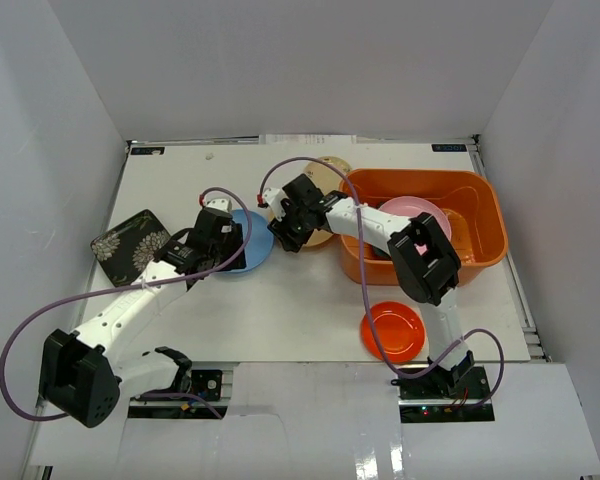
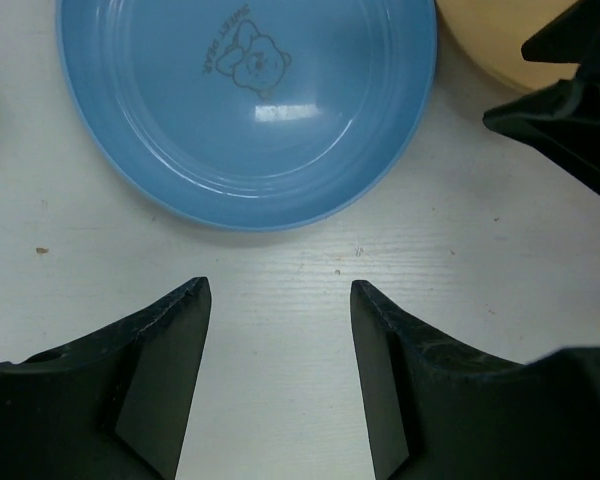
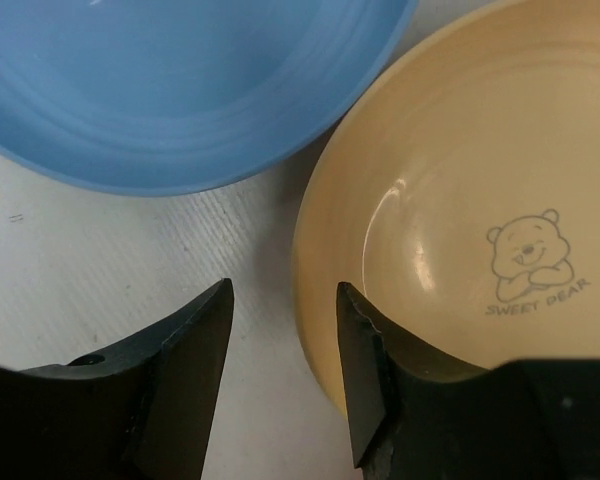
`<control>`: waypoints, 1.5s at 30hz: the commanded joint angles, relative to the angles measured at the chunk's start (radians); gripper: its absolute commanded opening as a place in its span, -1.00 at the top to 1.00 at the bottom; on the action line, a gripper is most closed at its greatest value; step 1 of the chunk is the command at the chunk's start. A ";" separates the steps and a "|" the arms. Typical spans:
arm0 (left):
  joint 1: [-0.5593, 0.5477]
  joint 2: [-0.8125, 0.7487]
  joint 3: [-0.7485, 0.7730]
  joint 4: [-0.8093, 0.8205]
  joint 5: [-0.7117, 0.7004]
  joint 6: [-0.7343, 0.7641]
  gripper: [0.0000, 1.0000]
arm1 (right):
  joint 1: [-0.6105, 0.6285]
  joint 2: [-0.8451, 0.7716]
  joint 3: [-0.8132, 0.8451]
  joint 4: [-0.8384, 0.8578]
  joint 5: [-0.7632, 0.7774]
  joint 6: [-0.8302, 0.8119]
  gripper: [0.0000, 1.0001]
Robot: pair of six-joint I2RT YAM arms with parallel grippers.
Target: Place the plates into the plastic bin on the countertop
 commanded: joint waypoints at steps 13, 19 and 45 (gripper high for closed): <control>0.005 0.058 0.000 0.185 0.125 0.046 -0.29 | 0.010 -0.031 -0.009 0.225 -0.098 0.036 0.84; 0.005 0.122 0.049 0.196 0.162 0.131 -0.29 | 0.009 -0.136 -0.001 0.313 -0.096 0.099 0.84; -0.022 0.533 0.177 0.153 0.221 0.180 0.51 | -0.224 -0.859 -0.619 0.396 0.590 0.251 0.85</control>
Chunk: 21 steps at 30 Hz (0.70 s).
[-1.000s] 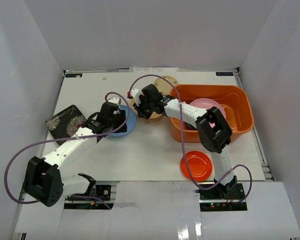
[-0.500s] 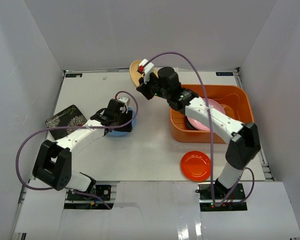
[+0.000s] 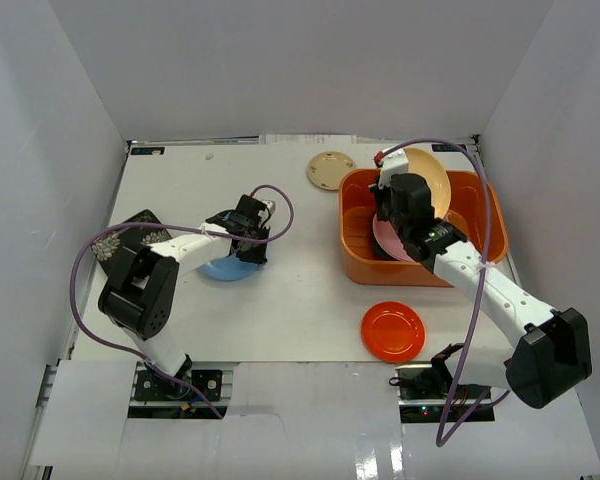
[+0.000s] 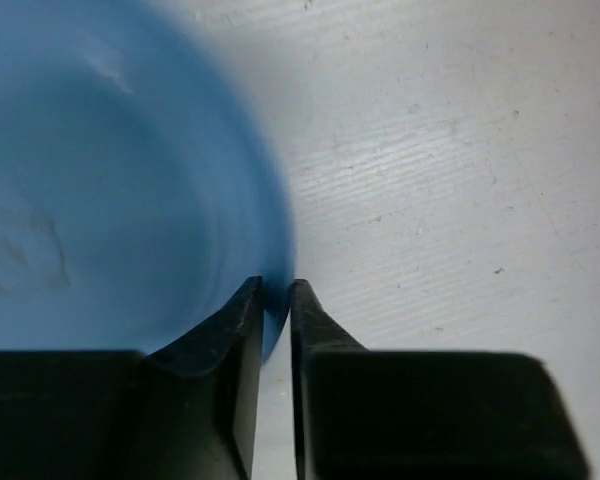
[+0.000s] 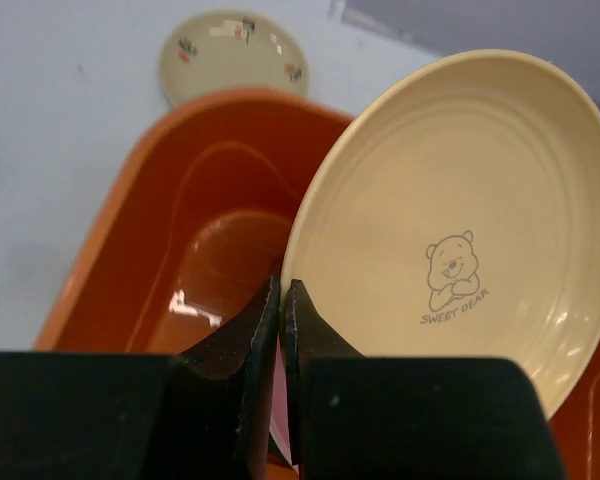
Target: Place the plates into the plastic bin on the countertop
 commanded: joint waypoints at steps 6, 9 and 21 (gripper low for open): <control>-0.042 -0.047 0.025 -0.042 -0.090 -0.007 1.00 | -0.014 0.041 -0.104 -0.009 0.006 0.069 0.85; -0.071 -0.108 0.024 -0.042 -0.122 -0.017 1.00 | -0.016 0.062 -0.124 -0.009 -0.008 0.105 0.80; -0.401 -0.251 0.286 -0.083 -0.348 -0.019 1.00 | -0.026 -0.125 -0.016 -0.075 -0.020 0.174 -0.35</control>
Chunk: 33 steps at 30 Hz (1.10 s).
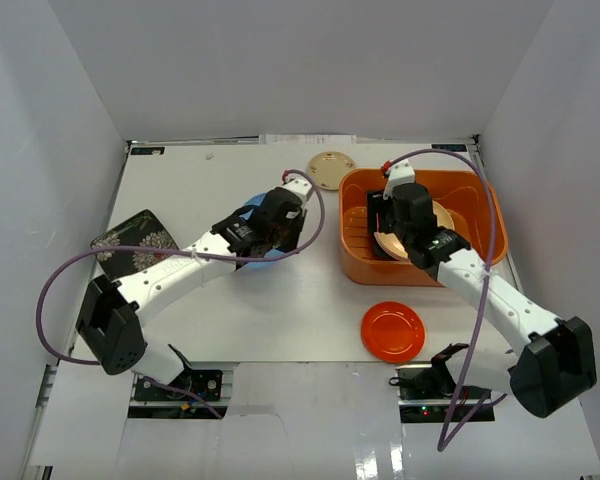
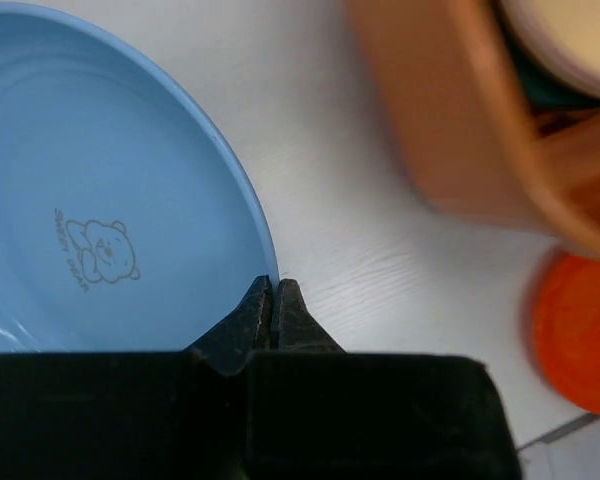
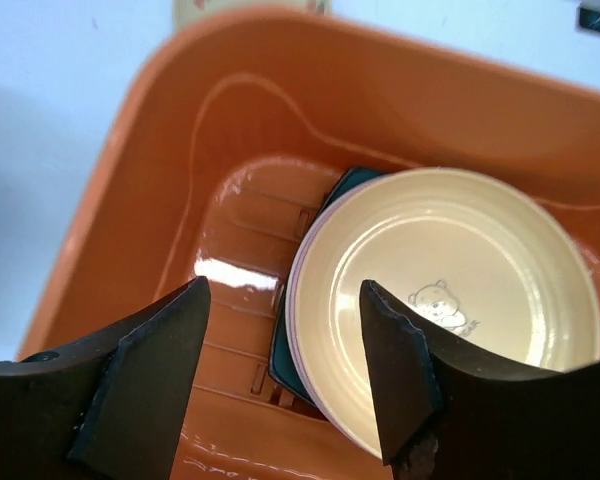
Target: Place the plates into the plastic bin on the countertop
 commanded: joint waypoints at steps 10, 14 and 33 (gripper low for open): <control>-0.411 0.203 0.521 0.201 -0.344 0.348 1.00 | -0.053 -0.517 0.080 0.027 0.244 0.184 0.85; -0.436 0.335 0.673 0.310 -0.265 0.474 1.00 | -0.053 -0.659 0.057 0.025 0.323 0.191 0.85; -0.402 0.921 1.146 0.344 0.050 0.500 0.99 | -0.052 -0.892 0.110 -0.074 0.264 0.178 0.85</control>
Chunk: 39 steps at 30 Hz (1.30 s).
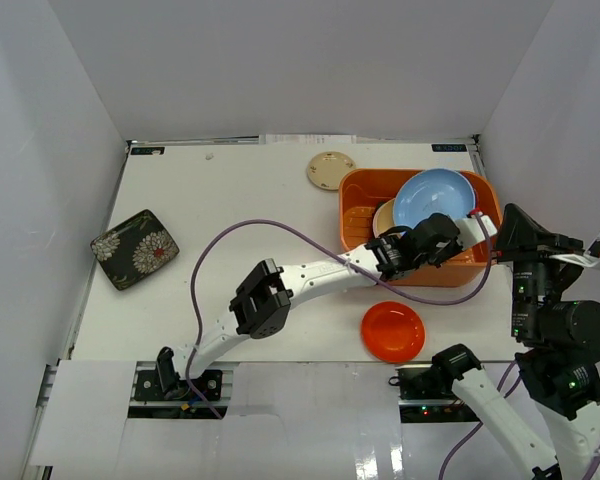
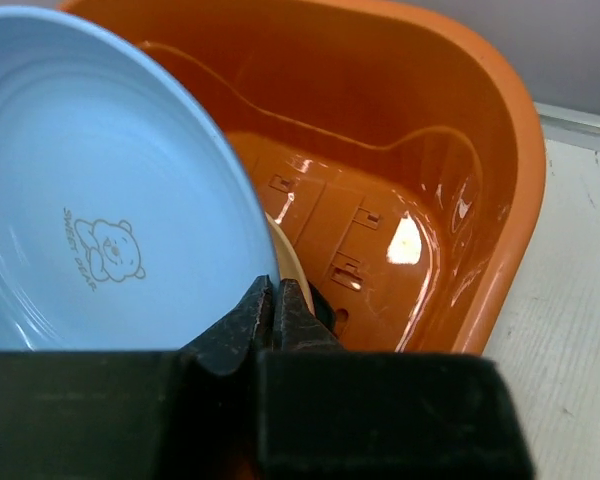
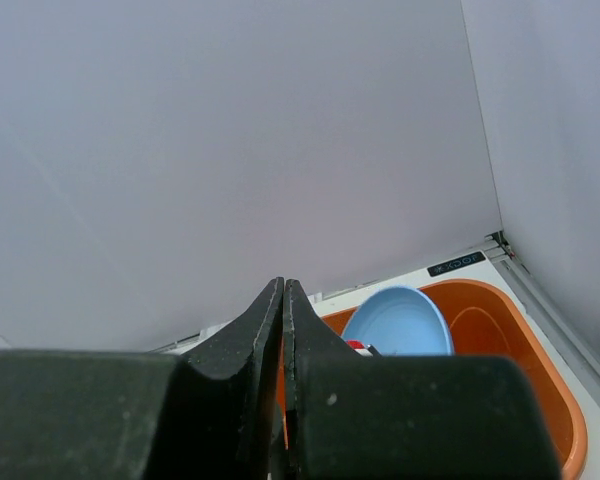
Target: Place the plates into the plastic bin on the countertop
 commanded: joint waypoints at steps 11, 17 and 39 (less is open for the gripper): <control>0.059 -0.122 0.071 0.016 0.044 0.008 -0.68 | -0.001 0.017 0.050 0.009 -0.048 -0.002 0.84; 0.157 -0.338 0.018 -0.004 0.031 -0.098 -0.56 | -0.001 0.054 0.039 -0.014 -0.100 -0.023 0.84; 0.840 -0.125 -0.371 0.094 0.461 -1.038 -0.22 | 0.011 0.335 -0.186 -0.073 -0.835 -0.024 0.53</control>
